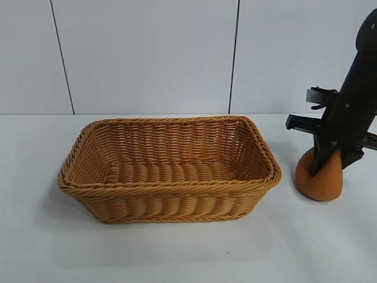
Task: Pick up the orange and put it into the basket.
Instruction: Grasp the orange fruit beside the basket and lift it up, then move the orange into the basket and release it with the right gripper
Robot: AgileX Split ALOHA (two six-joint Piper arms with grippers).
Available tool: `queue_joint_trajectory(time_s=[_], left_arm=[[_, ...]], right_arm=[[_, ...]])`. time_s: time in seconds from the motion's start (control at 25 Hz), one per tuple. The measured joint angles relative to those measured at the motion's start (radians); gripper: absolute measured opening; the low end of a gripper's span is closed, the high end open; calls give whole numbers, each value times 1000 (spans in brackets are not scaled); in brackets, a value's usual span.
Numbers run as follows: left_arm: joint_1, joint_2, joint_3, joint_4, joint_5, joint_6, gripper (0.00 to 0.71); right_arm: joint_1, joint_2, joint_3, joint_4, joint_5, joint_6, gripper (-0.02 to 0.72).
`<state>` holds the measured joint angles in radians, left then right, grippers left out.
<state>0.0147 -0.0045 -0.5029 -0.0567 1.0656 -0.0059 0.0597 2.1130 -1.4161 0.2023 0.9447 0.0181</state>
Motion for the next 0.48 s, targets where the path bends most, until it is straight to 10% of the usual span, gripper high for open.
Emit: queue_joint_trajectory(time_s=[0.48], left_arm=[[0, 0, 0, 0, 0, 0, 529]], right_arm=[[30, -235, -111, 30, 78, -10, 48]])
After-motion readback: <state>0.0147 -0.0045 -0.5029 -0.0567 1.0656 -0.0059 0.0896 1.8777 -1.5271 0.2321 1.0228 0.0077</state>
